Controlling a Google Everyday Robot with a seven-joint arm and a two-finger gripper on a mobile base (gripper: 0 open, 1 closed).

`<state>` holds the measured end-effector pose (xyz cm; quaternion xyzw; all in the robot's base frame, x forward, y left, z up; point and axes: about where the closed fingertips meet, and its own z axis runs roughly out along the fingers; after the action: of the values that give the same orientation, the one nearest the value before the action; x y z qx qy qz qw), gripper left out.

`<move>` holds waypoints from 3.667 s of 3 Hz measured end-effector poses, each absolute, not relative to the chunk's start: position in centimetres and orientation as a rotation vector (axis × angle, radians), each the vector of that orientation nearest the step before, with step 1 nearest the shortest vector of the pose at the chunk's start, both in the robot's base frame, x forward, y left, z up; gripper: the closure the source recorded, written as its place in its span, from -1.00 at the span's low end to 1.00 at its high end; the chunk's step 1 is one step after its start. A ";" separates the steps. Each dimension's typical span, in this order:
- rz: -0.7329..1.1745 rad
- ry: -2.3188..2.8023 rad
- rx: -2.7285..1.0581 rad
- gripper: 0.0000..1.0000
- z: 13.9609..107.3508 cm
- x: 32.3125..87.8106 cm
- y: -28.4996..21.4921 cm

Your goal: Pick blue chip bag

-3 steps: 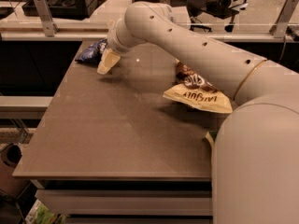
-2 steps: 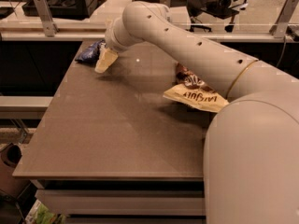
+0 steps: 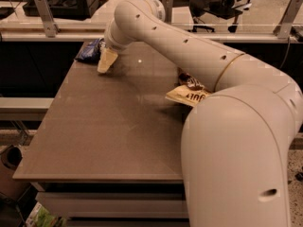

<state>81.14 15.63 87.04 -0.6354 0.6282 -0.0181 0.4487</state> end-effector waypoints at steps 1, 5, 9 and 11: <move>-0.095 1.593 -1.596 -0.62 86.2 82.1 15.5; -0.083 1.595 -1.609 1.00 85.2 82.0 16.1; -0.054 1.470 -1.595 1.00 91.8 80.9 15.4; -0.035 1.394 -1.556 1.00 95.5 81.2 14.9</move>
Offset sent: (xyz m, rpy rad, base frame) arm 0.0079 -0.0009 -0.0065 -0.0440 0.0075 -0.0214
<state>81.23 14.92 95.46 -0.6439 0.5769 -0.0145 0.5024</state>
